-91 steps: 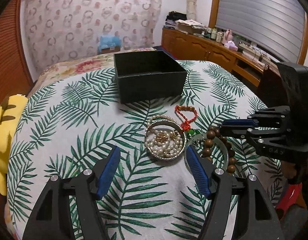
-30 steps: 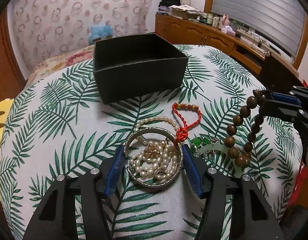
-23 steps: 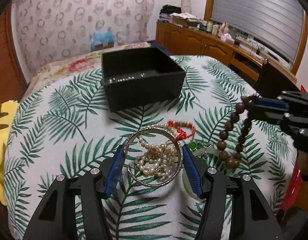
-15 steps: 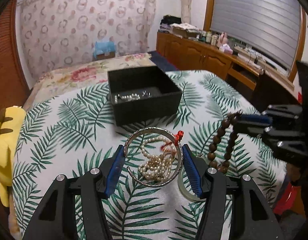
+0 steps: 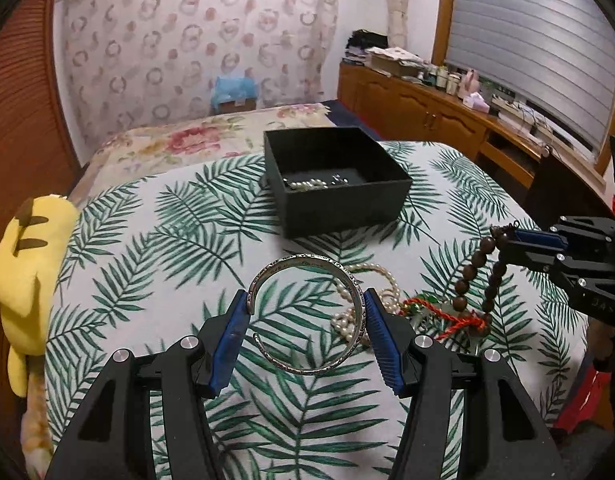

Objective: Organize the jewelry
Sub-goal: 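Lower the silver bangle into the box with the left tool while the right drops the bracelet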

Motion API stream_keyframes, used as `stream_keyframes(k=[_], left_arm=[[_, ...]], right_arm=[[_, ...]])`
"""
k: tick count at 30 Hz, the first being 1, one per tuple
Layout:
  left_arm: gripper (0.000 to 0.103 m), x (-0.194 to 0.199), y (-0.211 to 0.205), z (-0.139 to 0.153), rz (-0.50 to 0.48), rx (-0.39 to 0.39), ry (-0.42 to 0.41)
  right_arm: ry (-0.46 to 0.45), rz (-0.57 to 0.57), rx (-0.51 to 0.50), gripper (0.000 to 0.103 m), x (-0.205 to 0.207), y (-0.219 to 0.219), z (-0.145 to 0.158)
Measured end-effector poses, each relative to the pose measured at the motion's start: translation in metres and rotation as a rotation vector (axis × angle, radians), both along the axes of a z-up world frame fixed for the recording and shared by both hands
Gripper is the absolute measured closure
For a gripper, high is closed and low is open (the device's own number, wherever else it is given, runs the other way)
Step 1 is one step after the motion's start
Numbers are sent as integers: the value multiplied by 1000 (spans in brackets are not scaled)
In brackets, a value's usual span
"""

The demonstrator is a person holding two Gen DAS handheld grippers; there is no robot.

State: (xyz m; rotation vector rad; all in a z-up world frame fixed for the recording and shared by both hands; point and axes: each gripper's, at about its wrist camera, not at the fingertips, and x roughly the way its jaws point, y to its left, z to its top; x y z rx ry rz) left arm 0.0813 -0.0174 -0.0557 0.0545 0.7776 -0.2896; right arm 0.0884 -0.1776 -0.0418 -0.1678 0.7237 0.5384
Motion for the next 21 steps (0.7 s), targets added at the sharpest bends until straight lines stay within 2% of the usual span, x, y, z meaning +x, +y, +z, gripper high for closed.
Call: stream_keyframes(k=[11, 21], left_arm=[[48, 5, -3, 11, -6, -8, -37], [48, 34, -13, 20, -29, 2, -52]], right_arm=[[-85, 30, -2, 86, 11, 10, 32], [-150, 36, -10, 86, 54, 16, 55]])
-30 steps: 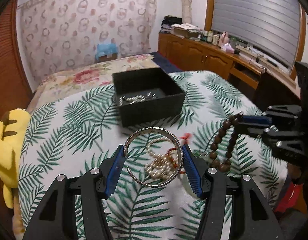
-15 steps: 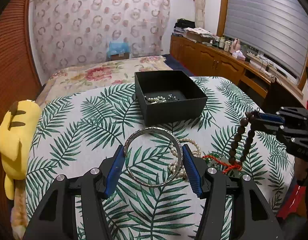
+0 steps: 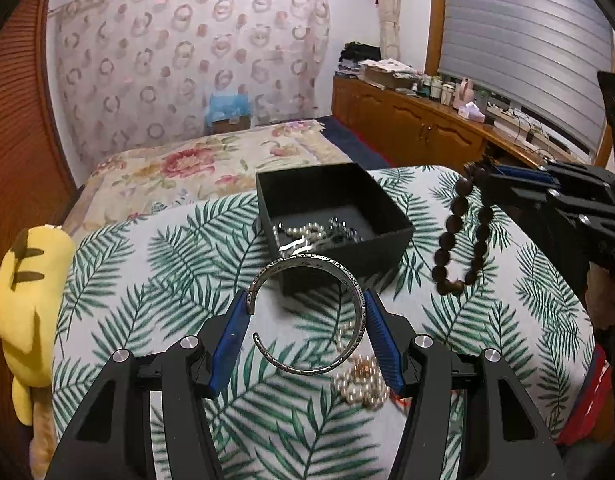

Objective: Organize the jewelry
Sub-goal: 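Lower the silver bangle into the box with the left tool while the right drops the bracelet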

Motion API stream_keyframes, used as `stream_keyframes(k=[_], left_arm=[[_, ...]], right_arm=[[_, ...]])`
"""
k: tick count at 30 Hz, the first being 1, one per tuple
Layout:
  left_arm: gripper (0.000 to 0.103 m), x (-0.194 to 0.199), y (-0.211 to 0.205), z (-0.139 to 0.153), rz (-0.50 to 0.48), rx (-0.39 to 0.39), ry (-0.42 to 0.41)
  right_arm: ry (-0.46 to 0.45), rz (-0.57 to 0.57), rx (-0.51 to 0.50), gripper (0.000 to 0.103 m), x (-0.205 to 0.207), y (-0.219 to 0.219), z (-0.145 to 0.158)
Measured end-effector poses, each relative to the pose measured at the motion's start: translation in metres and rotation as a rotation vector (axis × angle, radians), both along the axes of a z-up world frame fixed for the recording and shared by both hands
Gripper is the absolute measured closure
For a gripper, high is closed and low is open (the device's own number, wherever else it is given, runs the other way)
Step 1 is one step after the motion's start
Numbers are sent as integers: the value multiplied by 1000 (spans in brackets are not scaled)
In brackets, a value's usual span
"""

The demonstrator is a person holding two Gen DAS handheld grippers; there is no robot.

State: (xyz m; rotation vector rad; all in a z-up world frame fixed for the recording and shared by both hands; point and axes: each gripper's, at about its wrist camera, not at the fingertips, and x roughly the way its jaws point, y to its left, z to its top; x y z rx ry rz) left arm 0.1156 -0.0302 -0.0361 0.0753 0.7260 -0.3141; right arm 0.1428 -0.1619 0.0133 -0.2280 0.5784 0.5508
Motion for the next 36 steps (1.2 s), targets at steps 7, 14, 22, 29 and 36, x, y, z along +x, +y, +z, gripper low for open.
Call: stream_keyframes(k=[7, 14, 22, 29, 36], left_arm=[[48, 29, -6, 9, -11, -5, -9], [48, 57, -12, 12, -12, 3, -5], [48, 81, -12, 8, -3, 10, 14], [48, 96, -12, 2, 4, 10, 30], [48, 107, -16, 0, -1, 7, 35]], right_arm=[[-38, 14, 16, 86, 36, 3, 18], [-26, 29, 19, 86, 80, 11, 13], [29, 33, 29, 86, 122, 20, -12], [81, 35, 60, 85, 134, 18, -27], [82, 14, 67, 85, 130, 4, -27]])
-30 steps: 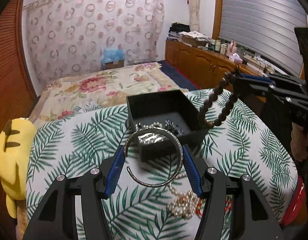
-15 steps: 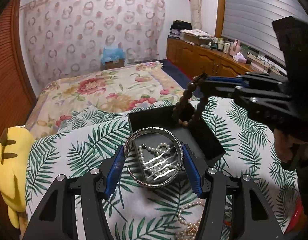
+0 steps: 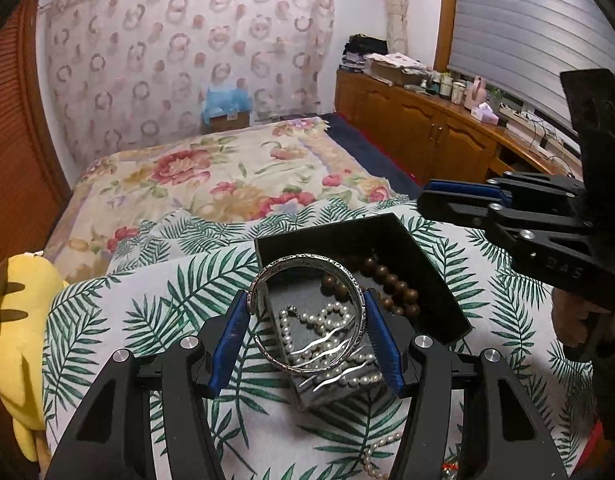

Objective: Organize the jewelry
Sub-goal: 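Lower the silver bangle into the box with the left tool while the right drops the bracelet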

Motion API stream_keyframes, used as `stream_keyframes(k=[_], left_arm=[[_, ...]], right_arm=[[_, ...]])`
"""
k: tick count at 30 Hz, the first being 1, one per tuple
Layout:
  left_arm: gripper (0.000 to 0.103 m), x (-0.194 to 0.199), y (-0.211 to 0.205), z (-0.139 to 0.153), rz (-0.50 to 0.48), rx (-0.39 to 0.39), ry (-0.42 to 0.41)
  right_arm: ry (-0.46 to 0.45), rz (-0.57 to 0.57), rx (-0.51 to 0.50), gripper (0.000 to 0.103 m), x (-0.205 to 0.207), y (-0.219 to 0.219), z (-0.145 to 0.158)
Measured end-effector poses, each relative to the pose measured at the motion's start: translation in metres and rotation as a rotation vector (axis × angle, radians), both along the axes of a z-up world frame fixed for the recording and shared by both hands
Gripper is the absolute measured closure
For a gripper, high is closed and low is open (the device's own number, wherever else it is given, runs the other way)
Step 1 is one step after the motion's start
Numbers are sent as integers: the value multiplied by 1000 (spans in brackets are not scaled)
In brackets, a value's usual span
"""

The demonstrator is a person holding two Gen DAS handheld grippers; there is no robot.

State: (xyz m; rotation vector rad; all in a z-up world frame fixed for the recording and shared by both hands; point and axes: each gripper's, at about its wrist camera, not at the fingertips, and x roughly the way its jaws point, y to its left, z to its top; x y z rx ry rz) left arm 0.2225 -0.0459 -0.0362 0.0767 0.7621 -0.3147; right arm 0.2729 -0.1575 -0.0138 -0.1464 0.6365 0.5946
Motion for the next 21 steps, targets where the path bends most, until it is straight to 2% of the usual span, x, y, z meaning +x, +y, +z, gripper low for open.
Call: stream_keyframes(k=[10, 21], left_arm=[[48, 15, -13, -7, -26, 18, 16], [48, 19, -20, -10, -31, 23, 17]], right_arm=[[40, -55, -8, 85, -7, -24, -19], [57, -74, 11, 85, -19, -37, -25]])
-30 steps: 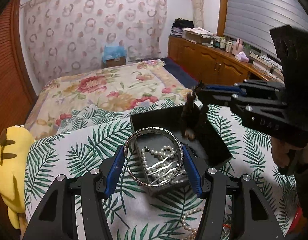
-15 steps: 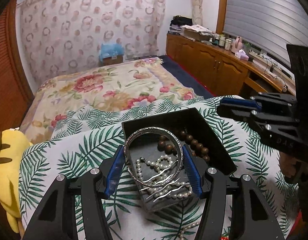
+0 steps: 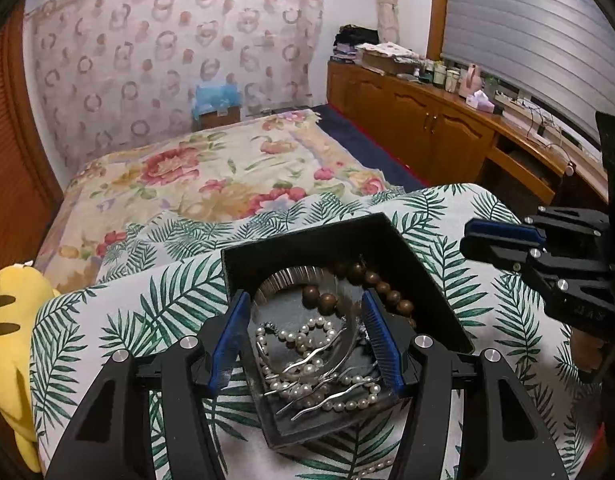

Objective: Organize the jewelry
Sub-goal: 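Lower the silver bangle into the box with the left tool while the right drops the bracelet, then grasp the red cord with the jade bangle using the right tool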

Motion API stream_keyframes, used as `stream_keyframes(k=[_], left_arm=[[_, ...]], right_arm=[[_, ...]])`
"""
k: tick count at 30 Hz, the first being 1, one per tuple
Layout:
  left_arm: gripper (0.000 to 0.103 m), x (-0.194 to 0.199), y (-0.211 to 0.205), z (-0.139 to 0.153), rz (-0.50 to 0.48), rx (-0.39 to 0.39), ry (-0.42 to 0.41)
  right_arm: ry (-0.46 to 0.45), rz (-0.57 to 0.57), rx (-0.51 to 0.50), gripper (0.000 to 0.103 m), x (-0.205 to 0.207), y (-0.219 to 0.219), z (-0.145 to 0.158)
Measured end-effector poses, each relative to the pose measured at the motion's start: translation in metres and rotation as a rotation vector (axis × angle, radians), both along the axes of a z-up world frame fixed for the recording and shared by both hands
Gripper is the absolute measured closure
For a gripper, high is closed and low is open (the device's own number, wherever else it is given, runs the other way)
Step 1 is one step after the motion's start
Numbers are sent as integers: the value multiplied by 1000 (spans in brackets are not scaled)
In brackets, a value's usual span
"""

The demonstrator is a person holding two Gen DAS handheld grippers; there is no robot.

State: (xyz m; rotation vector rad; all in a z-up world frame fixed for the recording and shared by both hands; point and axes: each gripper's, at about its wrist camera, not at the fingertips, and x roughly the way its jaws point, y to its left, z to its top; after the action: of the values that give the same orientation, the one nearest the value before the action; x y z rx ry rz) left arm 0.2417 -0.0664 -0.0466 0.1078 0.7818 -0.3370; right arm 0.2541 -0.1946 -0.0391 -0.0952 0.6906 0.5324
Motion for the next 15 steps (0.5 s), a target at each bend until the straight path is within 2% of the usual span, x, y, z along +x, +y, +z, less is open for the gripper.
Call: stream_keyframes(k=[7, 15], left_arm=[[48, -5, 1, 5, 2, -15, -12], [47, -43, 11, 11, 6, -41, -31]], right_arm=[[1, -4, 8, 85, -13, -4, 2], [11, -4, 29, 85, -47, -7, 2]])
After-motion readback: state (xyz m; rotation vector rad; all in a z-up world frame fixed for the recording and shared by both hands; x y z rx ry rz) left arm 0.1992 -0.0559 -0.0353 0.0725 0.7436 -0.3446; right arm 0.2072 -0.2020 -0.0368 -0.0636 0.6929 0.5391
